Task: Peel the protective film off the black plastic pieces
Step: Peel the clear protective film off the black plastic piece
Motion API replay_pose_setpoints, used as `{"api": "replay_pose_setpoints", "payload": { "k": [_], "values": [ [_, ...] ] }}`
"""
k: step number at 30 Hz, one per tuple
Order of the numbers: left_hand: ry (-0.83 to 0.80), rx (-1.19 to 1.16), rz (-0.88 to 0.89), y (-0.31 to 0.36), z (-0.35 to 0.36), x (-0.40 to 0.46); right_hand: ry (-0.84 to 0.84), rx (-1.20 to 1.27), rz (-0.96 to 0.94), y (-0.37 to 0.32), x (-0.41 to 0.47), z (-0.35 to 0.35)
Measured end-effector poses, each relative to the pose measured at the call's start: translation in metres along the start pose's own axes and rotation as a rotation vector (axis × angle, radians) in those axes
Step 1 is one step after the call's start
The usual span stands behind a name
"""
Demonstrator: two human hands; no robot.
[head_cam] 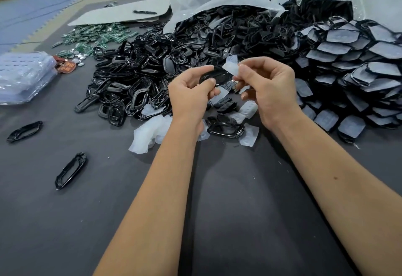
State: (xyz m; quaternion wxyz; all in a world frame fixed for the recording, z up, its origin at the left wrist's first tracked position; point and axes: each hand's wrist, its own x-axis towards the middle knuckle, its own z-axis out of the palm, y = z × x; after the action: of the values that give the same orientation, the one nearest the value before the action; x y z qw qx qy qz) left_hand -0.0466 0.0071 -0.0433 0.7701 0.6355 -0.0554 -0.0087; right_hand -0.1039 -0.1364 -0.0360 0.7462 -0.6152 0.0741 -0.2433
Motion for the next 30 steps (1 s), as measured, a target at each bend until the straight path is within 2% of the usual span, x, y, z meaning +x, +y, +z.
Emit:
{"api": "replay_pose_setpoints", "payload": {
  "k": [6,12,17,30],
  "values": [
    [-0.037,0.047,-0.019,-0.002,0.0,-0.002,-0.029,-0.144,-0.075,0.004,0.0,-0.004],
    [-0.098,-0.077,-0.123,0.004,0.002,-0.005,-0.054,-0.187,-0.106,0.003,0.003,-0.005],
    [-0.119,-0.123,-0.175,0.007,0.005,-0.008,-0.002,-0.265,-0.105,0.005,0.003,-0.005],
    [-0.136,-0.188,-0.178,0.005,0.011,-0.011,0.106,-0.419,-0.148,0.01,0.004,-0.003]
  ]
}}
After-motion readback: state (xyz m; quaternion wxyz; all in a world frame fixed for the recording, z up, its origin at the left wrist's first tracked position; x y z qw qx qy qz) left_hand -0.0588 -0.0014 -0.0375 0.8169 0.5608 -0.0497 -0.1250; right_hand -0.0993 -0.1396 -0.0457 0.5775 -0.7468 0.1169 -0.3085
